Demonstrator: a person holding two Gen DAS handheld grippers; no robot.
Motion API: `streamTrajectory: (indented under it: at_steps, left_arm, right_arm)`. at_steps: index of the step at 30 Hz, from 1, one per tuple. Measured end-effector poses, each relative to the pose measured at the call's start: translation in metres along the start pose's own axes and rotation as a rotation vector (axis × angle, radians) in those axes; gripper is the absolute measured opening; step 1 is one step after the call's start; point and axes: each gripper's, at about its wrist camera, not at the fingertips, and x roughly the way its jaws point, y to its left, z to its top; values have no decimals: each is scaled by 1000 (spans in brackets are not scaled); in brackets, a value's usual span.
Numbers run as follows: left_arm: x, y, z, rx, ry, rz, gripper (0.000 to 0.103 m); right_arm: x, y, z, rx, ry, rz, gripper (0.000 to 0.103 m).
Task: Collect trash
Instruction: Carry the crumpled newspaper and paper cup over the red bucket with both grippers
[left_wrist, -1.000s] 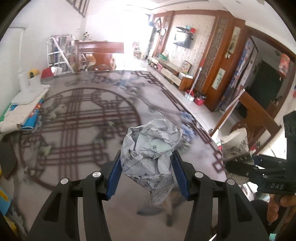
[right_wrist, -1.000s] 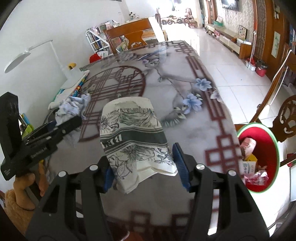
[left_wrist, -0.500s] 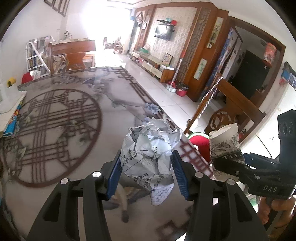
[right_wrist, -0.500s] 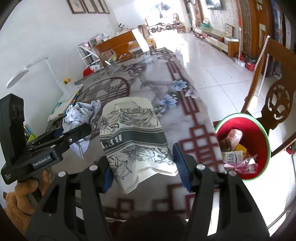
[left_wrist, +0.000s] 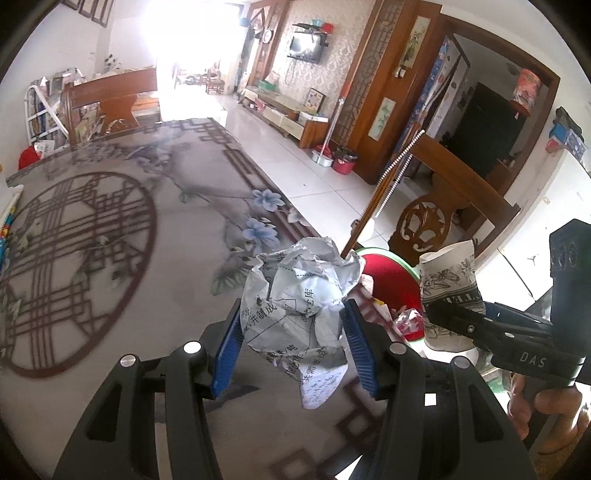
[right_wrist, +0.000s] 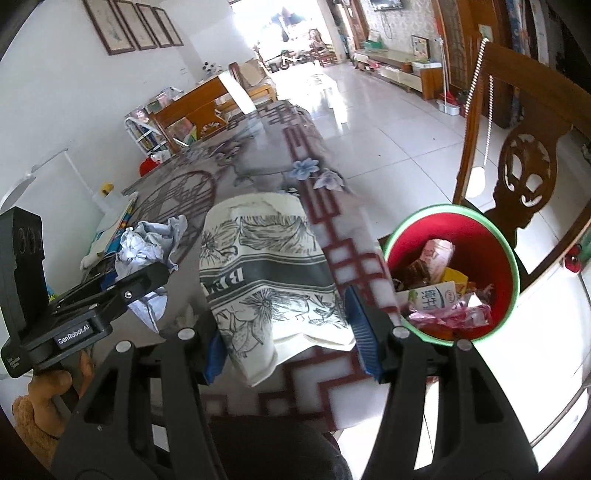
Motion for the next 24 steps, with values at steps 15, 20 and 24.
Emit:
streamTrajectory:
  at_steps: [15, 20, 24]
  left_arm:
    - [30, -33, 4, 57, 50, -44, 50]
    - [37, -42, 5, 77, 61, -51, 50]
    - [41, -53, 8, 102, 63, -62, 50]
  right_arm:
    - [2, -36, -7, 76, 4, -24, 56]
    - [-1, -45, -8, 98, -7, -31, 56]
    - [-3, -54, -10, 116, -12, -42, 56]
